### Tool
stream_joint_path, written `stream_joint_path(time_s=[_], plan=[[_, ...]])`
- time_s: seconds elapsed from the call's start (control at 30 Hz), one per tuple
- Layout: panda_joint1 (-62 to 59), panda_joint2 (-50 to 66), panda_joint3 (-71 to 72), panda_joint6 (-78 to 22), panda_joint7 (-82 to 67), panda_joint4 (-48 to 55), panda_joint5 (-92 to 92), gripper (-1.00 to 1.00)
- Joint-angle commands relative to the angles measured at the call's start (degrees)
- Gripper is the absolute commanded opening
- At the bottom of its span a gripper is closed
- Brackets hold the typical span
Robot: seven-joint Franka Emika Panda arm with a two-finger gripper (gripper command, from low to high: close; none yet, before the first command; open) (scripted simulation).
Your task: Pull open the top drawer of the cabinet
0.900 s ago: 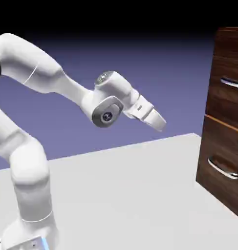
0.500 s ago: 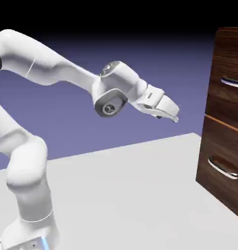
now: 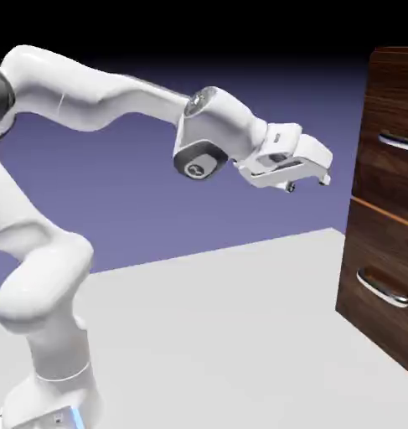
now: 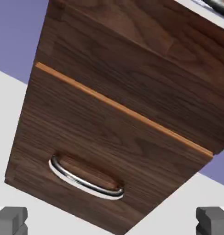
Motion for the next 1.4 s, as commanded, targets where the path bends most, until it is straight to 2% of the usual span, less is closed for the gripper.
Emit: stream_joint_path(time_s=[0.0,1.37], plan=[[-1.2,0.05,0.99,-0.28,-2.5,0.61,1.75,0.0],[-50.47,2.27,41.67,-11.76,-104.66,25.41,73.61,0.0]])
